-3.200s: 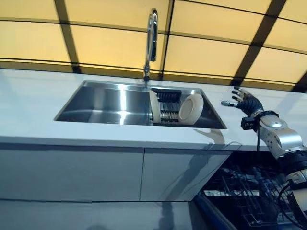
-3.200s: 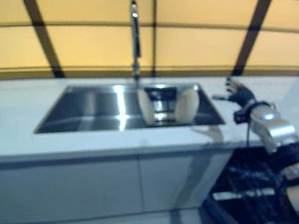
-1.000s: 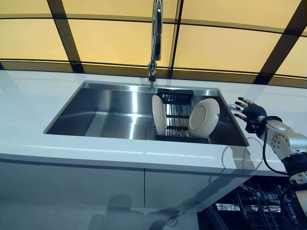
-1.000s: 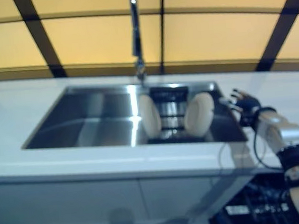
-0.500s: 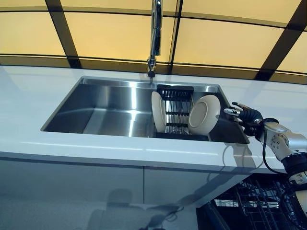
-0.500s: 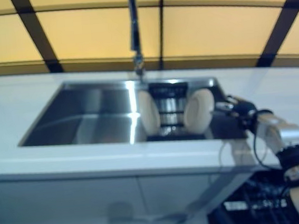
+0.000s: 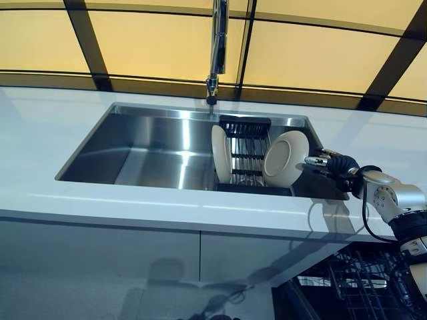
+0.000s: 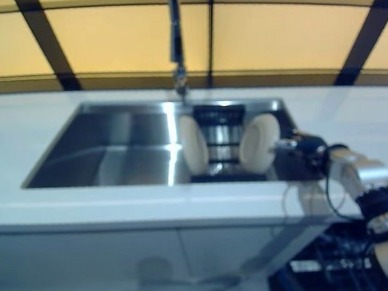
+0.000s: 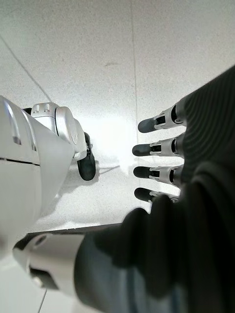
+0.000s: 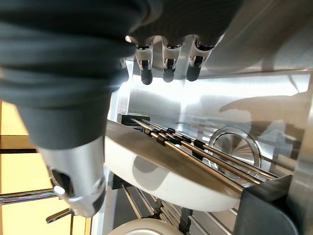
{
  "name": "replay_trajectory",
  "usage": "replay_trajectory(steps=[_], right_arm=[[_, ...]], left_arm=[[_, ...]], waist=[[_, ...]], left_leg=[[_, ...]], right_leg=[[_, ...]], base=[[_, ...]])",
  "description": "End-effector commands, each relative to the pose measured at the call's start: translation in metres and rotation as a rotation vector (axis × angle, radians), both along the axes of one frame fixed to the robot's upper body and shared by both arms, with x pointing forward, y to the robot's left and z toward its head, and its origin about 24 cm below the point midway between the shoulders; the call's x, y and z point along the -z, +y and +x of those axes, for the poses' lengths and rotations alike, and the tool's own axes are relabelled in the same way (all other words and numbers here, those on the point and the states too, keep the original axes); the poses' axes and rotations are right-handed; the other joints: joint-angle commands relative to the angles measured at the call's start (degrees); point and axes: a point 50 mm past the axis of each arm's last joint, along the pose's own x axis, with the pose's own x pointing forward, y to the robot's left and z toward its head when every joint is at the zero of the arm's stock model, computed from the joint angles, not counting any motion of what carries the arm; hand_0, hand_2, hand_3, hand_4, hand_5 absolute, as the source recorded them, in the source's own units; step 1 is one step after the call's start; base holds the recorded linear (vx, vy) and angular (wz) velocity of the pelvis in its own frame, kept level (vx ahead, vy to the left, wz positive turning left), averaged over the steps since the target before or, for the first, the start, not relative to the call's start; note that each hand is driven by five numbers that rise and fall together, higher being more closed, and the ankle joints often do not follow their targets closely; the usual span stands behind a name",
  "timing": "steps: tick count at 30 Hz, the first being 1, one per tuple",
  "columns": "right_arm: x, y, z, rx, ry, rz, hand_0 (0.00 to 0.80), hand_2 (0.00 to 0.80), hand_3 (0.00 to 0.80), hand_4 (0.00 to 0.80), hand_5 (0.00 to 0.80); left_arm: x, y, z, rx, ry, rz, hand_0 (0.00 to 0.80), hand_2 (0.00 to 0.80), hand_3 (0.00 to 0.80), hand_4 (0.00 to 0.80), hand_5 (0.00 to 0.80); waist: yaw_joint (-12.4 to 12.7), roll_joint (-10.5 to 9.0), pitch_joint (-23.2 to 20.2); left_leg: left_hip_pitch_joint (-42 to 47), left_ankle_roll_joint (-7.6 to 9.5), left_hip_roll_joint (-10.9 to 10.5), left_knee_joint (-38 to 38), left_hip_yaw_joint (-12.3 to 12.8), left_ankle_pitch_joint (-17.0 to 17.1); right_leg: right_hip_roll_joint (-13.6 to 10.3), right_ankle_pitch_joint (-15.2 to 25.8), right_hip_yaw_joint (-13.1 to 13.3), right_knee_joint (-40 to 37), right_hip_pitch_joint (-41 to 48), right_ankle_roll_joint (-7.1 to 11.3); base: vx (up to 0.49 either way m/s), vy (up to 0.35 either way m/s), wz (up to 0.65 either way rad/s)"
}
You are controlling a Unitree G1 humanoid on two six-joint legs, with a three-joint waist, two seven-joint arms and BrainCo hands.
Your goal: Take plates into dishwasher
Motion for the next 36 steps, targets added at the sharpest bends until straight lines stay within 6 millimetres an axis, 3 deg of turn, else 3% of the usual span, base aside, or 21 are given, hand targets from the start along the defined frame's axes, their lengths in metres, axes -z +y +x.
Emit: replay_trajectory(steps=[1, 21, 32, 33, 34, 35, 36], right_arm=[[-0.045, 0.009, 0.011, -0.029, -0.118, -0.059, 0.000, 0.000, 0.000, 0.000, 0.000], [-0.050, 0.021, 0.017, -0.043, -0.123, -0.059, 0.000, 0.000, 0.000, 0.000, 0.000], [-0.041, 0.022, 0.018, -0.045, -0.063, -0.047, 0.000, 0.000, 0.000, 0.000, 0.000], [-0.040, 0.021, 0.019, -0.043, -0.062, -0.050, 0.050, 0.050, 0.050, 0.050, 0.050], [-0.040, 0.021, 0.019, -0.038, -0.064, -0.061, 0.317, 0.317, 0.317, 0.317, 0.317], [-0.040, 0.021, 0.019, -0.038, -0.064, -0.061, 0.386, 0.386, 0.386, 0.386, 0.386], [-0.041, 0.019, 0.020, -0.025, -0.070, -0.084, 0.646, 0.646, 0.646, 0.646, 0.646]], left_arm=[[-0.005, 0.014, 0.007, 0.048, -0.009, 0.053, 0.000, 0.000, 0.000, 0.000, 0.000], [-0.004, 0.011, 0.004, 0.023, -0.012, 0.050, 0.000, 0.000, 0.000, 0.000, 0.000], [-0.004, 0.011, 0.005, -0.009, -0.034, 0.046, 0.000, 0.000, 0.000, 0.000, 0.000], [-0.004, 0.011, 0.005, -0.011, -0.035, 0.045, 0.000, 0.000, 0.000, 0.000, 0.000], [-0.004, 0.010, 0.005, -0.014, -0.037, 0.044, 0.000, 0.000, 0.000, 0.000, 0.000], [-0.004, 0.010, 0.005, -0.015, -0.037, 0.044, 0.000, 0.000, 0.000, 0.000, 0.000], [-0.004, 0.010, 0.005, -0.018, -0.039, 0.042, 0.000, 0.000, 0.000, 0.000, 0.000]], waist=[[2.3, -2.18, -1.1], [3.3, -2.30, -0.9], [4.0, -2.44, 0.0], [4.1, -2.43, 0.0], [4.2, -2.41, 0.1], [4.2, -2.41, 0.1], [4.3, -2.36, 0.2]], left_leg=[[1.9, 0.92, -1.7, -0.1, 0.9, -3.2], [2.0, 0.86, -1.7, -0.1, 0.7, -3.3], [1.6, 0.94, -1.7, -0.1, 0.4, -3.1], [1.6, 0.93, -1.7, -0.1, 0.4, -3.2], [1.5, 0.96, -1.7, -0.1, 0.4, -3.1], [1.5, 0.96, -1.7, -0.1, 0.4, -3.1], [1.5, 0.92, -1.7, -0.1, 0.2, -3.1]], right_leg=[[-3.0, 1.0, -0.8, 0.2, 0.6, 5.02], [-3.2, 0.4, -1.3, 0.1, 1.5, 4.85], [-3.4, 0.5, -1.7, 0.1, 1.5, 4.89], [-3.4, 0.5, -1.8, 0.1, 1.5, 4.89], [-3.4, 0.5, -1.8, 0.1, 1.4, 4.84], [-3.4, 0.5, -1.8, 0.1, 1.4, 4.84], [-3.4, 0.5, -1.9, 0.1, 1.5, 4.85]], base=[[0.000, 0.000, 0.00], [0.002, 0.001, 0.00], [0.001, 0.000, 0.01], [0.000, 0.000, 0.00], [0.000, 0.000, 0.00], [0.000, 0.000, 0.00], [0.000, 0.000, 0.00]])
